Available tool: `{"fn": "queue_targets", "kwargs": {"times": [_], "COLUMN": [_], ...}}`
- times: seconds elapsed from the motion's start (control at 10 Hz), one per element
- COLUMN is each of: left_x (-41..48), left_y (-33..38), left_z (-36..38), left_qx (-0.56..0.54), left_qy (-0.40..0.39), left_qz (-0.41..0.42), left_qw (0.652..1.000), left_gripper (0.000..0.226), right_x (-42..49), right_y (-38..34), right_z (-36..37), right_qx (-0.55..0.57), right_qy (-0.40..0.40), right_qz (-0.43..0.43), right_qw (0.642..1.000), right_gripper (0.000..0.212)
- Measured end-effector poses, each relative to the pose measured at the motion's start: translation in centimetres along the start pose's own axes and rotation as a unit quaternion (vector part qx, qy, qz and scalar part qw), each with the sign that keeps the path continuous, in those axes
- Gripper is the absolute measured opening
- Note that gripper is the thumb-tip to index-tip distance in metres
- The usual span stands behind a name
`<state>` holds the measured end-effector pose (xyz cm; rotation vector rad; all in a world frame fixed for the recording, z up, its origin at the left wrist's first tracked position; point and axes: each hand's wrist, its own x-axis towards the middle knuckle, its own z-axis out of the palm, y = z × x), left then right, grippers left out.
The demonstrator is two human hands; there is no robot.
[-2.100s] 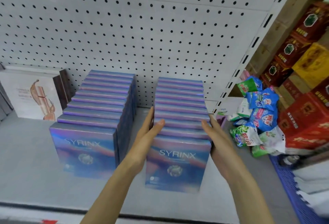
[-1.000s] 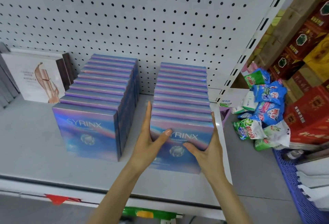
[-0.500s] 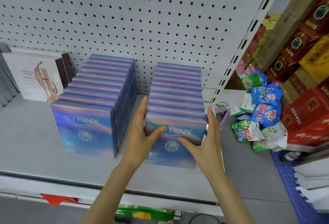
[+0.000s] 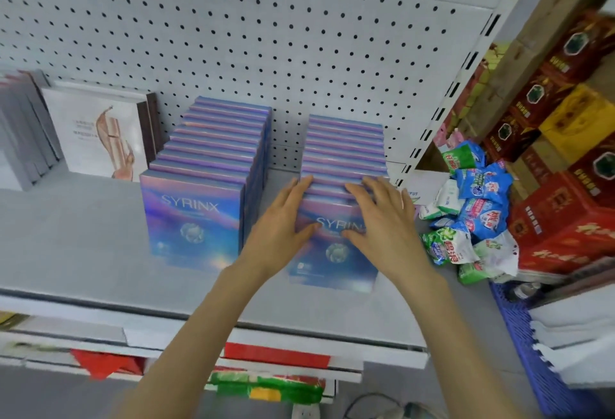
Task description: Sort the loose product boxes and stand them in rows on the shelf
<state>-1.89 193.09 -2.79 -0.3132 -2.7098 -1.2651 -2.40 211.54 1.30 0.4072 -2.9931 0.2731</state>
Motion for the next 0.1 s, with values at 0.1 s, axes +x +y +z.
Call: {"fn": "queue_targets", "kwargs": {"times": [0.1], "left_x": [-1.31], "left_y": [-0.24], "left_z": [-2.65], "left_qx": [0.012], "left_qy": [-0.021], "left_qz": [0.027], "left_qw": [0.999], "left_gripper": [0.079], "right_x": [-1.35], "right_y": [-2.73], "right_z": [0.13], "right_qx": [0.035], "right_qy": [0.047], "right_qz": [0.051], "right_qw": [0.997], "right_gripper": [0.065]}}
